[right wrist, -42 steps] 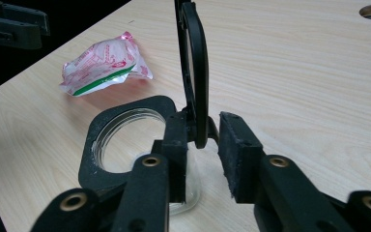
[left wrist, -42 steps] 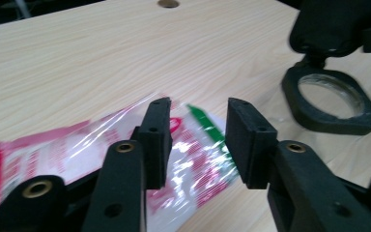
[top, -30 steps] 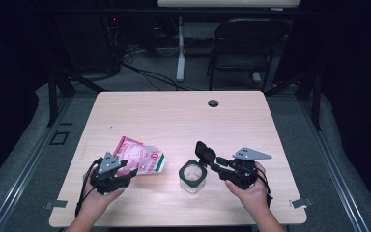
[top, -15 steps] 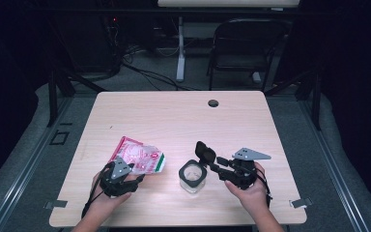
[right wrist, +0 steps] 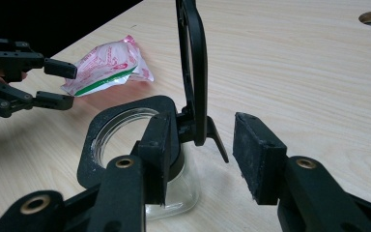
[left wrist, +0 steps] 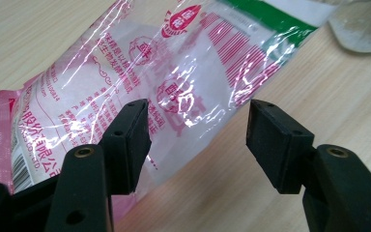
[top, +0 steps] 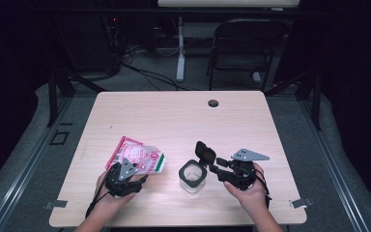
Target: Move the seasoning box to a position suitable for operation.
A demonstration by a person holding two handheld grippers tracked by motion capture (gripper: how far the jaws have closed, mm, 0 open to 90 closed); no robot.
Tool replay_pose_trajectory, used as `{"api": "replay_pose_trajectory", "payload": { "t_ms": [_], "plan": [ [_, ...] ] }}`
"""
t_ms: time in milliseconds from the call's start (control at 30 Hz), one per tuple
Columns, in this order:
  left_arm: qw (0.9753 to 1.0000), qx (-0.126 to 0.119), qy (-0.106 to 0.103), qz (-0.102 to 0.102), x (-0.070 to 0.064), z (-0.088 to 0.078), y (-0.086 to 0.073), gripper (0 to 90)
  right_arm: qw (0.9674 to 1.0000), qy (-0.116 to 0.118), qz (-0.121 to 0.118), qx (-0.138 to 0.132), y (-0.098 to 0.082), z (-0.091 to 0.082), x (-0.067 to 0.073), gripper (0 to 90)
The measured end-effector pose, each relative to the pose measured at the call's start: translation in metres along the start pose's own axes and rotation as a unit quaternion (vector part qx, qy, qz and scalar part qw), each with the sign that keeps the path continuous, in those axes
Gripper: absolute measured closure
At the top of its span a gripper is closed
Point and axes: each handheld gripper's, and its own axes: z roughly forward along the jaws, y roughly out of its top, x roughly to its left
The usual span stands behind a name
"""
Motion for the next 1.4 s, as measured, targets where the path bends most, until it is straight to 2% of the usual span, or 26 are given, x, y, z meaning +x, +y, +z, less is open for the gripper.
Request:
{"api": "replay_pose_trajectory", "payload": {
  "t_ms": [100, 567, 667, 800, 833, 867, 900, 1000, 1033, 1100, 1267, 1400],
  "plan": [
    [0.9999, 0.005, 0.015, 0.005, 0.002, 0.006, 0.001, 41.2, 1.0000, -0.005, 0.000, 0.001, -0.002, -0.001, -0.001, 58.0],
    [0.9994, 0.009, 0.023, 0.024, 0.002, 0.025, 0.012, 41.1, 0.9999, -0.013, 0.005, -0.005, -0.008, -0.006, 0.000, 57.5],
    [0.9996, 0.006, 0.021, 0.016, 0.005, 0.028, 0.012, 44.3, 0.9998, -0.015, 0.009, -0.007, -0.009, -0.009, -0.001, 57.3],
    [0.9999, -0.007, 0.002, -0.013, 0.013, 0.028, 0.012, 51.4, 0.9998, -0.018, 0.010, -0.007, -0.010, -0.010, -0.001, 57.3],
    [0.9998, -0.010, -0.002, -0.019, 0.015, 0.029, 0.012, 56.9, 0.9998, -0.018, 0.009, -0.007, -0.011, -0.011, -0.001, 57.2],
    [0.9996, -0.012, -0.005, -0.025, 0.017, 0.029, 0.011, 56.9, 0.9998, -0.018, 0.009, -0.007, -0.011, -0.011, -0.001, 57.2],
    [0.9992, -0.013, -0.015, -0.035, 0.021, 0.030, 0.010, 61.2, 0.9997, -0.020, 0.009, -0.007, -0.011, -0.011, -0.001, 57.2],
    [0.9982, -0.015, -0.026, -0.053, 0.027, 0.033, 0.008, 65.0, 0.9997, -0.021, 0.009, -0.007, -0.011, -0.012, -0.001, 57.1],
    [0.9982, -0.015, -0.026, -0.053, 0.027, 0.033, 0.008, 66.2, 0.9997, -0.021, 0.009, -0.006, -0.011, -0.012, -0.001, 57.0],
    [0.9966, -0.015, -0.037, -0.072, 0.031, 0.035, 0.006, 68.4, 0.9997, -0.022, 0.008, -0.005, -0.012, -0.012, -0.002, 57.0],
    [0.9960, -0.016, -0.039, -0.078, 0.035, 0.036, 0.005, 72.6, 0.9997, -0.021, 0.010, -0.006, -0.012, -0.012, -0.002, 56.9],
    [0.9959, -0.017, -0.036, -0.081, 0.036, 0.037, 0.005, 80.9, 0.9997, -0.021, 0.013, -0.008, -0.013, -0.013, -0.002, 56.9]
  ]
}}
